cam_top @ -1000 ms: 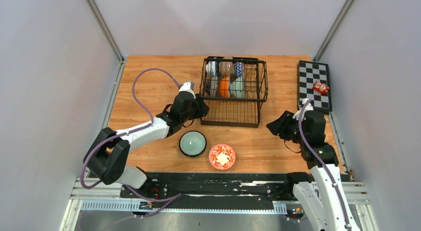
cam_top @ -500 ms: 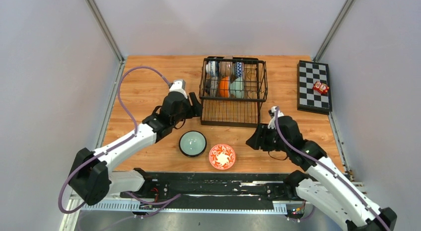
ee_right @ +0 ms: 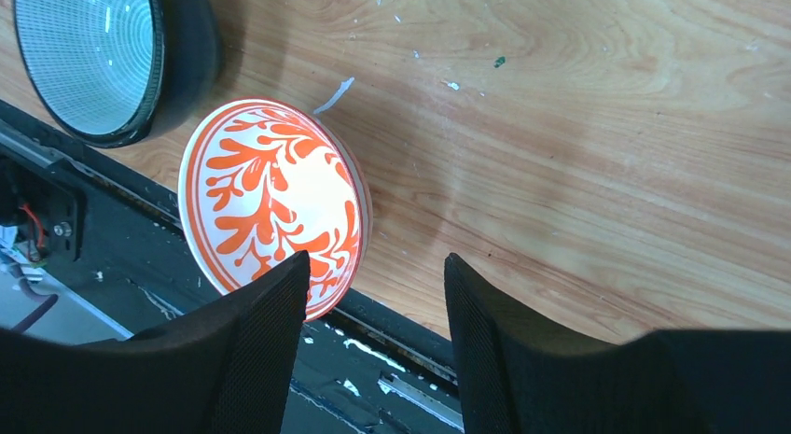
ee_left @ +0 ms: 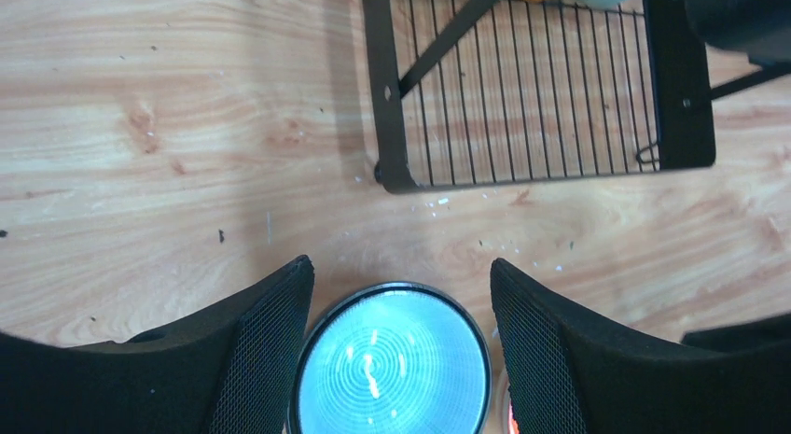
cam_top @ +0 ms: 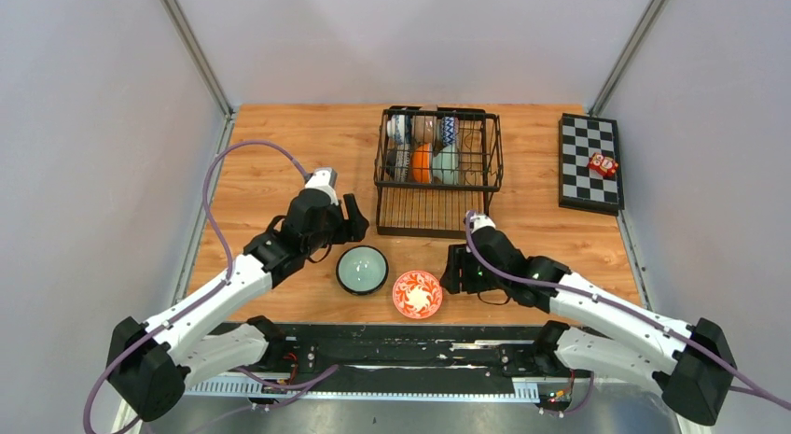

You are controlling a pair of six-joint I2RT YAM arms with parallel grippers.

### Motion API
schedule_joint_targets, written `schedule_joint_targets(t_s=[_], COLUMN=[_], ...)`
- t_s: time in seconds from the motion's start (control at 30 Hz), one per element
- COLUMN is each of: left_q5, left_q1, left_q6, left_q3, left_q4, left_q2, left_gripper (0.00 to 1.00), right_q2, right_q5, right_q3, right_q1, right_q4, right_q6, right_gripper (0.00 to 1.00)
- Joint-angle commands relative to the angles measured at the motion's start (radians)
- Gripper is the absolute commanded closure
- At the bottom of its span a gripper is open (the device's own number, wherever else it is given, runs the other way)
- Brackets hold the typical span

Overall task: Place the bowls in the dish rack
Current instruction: Pick up the bowl from the center of the board.

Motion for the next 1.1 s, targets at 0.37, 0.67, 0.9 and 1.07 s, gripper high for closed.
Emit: schedule_joint_targets(t_s=[0.37, 0.67, 0.9, 1.07], left_q5=[0.166, 0.253, 0.31, 0.318], left_q1=[-0.035, -0.035, -0.036, -0.035], left_q6=[-0.02, -0.018, -0.017, -0.007], left_q3=[-0.085, -0.104, -0.103, -0.097], left_q4=[-0.156, -0.167, -0.179, -0.198], left_q2=[-0.182, -0.232, -0.242, -0.248], left_gripper=[0.28, 0.28, 0.28, 0.28], right_q2=[0.22, 0.318, 0.388, 0.414], right_q5=[0.082, 0.098, 0.081, 0.084], right_q3=[0.075, 0.082, 0.076, 0.083], right_q1=[0.145, 0.156, 0.157, 0.158], right_q4=[0.097, 0.119, 0.163, 0.172], right_q6=[-0.006, -0.023, -0.021, -0.028], right_gripper=[0.45, 0.52, 0.6, 0.72])
